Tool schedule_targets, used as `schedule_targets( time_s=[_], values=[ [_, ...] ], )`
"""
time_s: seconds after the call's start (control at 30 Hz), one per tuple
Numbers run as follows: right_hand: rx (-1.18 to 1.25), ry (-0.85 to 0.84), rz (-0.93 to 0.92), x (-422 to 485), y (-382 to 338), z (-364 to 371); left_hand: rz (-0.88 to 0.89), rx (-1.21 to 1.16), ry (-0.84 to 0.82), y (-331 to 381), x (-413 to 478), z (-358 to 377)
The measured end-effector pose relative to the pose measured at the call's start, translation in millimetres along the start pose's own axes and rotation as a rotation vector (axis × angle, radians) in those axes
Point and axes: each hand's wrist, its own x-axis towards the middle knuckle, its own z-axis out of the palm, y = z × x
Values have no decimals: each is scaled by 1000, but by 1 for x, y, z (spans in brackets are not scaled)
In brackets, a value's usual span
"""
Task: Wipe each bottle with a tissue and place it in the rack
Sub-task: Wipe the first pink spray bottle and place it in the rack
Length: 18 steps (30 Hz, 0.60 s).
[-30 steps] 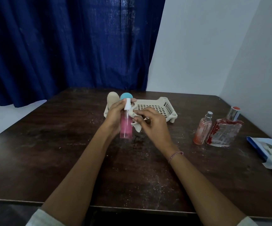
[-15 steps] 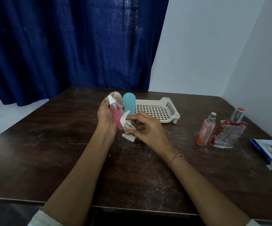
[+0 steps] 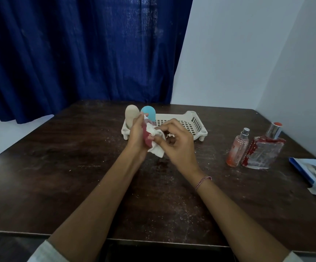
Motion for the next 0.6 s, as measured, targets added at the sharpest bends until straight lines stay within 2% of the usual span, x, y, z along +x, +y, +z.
schedule_targets(
  time_s=[0.1,0.17,0.27,0.47,0.6],
  values=[
    [176,-65,136,3,3,-1,-3,-35,20,-1,7,-5],
    [229,-128,155,3,4,-2,-54,-68,-1,1,7,-7],
    [176,-145,125,1,2,-2,-78,-91,-32,-1,2,-5],
    [55,-30,67,2,1,-2,-53,-117,-81,-13,3,-3],
    [32,-93,153,6,2,-5,-59,-89,-103,-11,1,-1]
  ],
)
